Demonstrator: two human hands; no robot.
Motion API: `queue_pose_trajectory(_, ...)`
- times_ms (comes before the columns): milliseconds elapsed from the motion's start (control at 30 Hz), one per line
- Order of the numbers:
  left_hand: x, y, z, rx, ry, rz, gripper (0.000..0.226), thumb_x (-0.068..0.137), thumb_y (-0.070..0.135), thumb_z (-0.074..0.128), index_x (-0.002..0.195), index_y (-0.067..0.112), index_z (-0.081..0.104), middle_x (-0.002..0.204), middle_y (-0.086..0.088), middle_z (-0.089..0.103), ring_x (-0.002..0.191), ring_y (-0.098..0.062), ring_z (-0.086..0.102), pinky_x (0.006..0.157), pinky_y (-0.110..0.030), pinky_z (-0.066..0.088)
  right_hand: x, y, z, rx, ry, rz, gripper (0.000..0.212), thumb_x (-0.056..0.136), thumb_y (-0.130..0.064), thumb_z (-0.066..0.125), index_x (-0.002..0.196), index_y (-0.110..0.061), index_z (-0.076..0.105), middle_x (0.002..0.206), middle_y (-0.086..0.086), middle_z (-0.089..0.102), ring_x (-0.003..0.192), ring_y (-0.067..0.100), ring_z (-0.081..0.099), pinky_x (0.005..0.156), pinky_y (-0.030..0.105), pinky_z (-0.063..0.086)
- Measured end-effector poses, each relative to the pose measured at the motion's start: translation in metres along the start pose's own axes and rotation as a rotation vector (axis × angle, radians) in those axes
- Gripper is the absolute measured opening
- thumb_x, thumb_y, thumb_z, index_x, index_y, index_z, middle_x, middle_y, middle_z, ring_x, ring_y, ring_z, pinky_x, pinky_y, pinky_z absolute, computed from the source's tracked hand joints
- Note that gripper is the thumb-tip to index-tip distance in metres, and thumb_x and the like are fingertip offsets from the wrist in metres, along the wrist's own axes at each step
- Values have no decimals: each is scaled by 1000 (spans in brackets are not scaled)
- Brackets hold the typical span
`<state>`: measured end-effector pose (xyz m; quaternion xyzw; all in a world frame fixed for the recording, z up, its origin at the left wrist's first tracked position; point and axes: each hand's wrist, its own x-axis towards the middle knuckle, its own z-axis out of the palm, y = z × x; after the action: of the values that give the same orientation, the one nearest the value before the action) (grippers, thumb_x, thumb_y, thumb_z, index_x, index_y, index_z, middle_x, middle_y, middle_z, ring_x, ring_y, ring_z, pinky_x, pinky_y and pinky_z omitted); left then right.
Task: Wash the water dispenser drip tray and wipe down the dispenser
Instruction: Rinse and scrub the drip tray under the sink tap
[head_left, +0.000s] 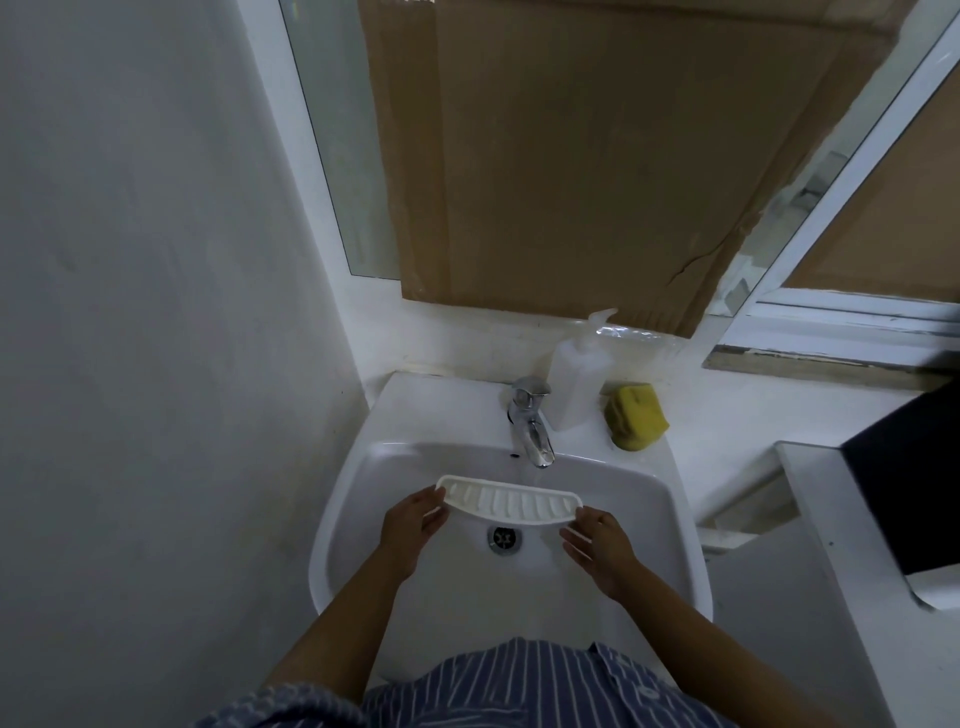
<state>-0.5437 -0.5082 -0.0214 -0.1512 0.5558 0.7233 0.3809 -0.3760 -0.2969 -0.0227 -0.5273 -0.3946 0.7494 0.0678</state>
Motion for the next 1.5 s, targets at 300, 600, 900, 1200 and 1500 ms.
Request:
queue_pose_trajectory(300,-3,17,-8,124,-74,135,37,88,3,64,125,0,59,119,-13,66,107,-21,64,93,-29,53,1,-14,11,-86,-24,69,32,101,-37,45,120,-12,56,108,8,57,98,27,55,84,38,47)
queue_pose_trajectory(600,-1,26,-7,185,-81,188,41,89,1,63,129,2,57,121,-9,65,114,-24,61,102,-36,47,1,-22,15,-206,-50,99,41,99,-41,48,128,-13,57,125,10,60,112,29,56,91,40,45)
queue_pose_trajectory(900,-1,26,7,265,-126,182,44,87,11,68,130,4,57,126,-7,63,114,-19,61,97,-29,50,2,-16,5,-188,-31,122,51,95,-47,54,126,-7,54,121,16,60,107,30,58,90,42,48)
queue_pose_trajectory(1200,-1,18,49,286,-79,204,35,81,21,76,115,11,69,112,-5,69,108,-18,64,97,-32,51,2,-9,-16,-141,4,179,55,90,-46,62,123,-3,51,109,18,58,92,29,60,89,44,51)
queue_pose_trajectory(1500,3,16,64,513,-150,290,43,84,14,72,125,19,60,115,-7,61,104,-18,60,87,-22,50,8,-5,-19,22,99,125,51,94,-28,62,133,-1,44,127,18,49,101,33,58,84,42,51)
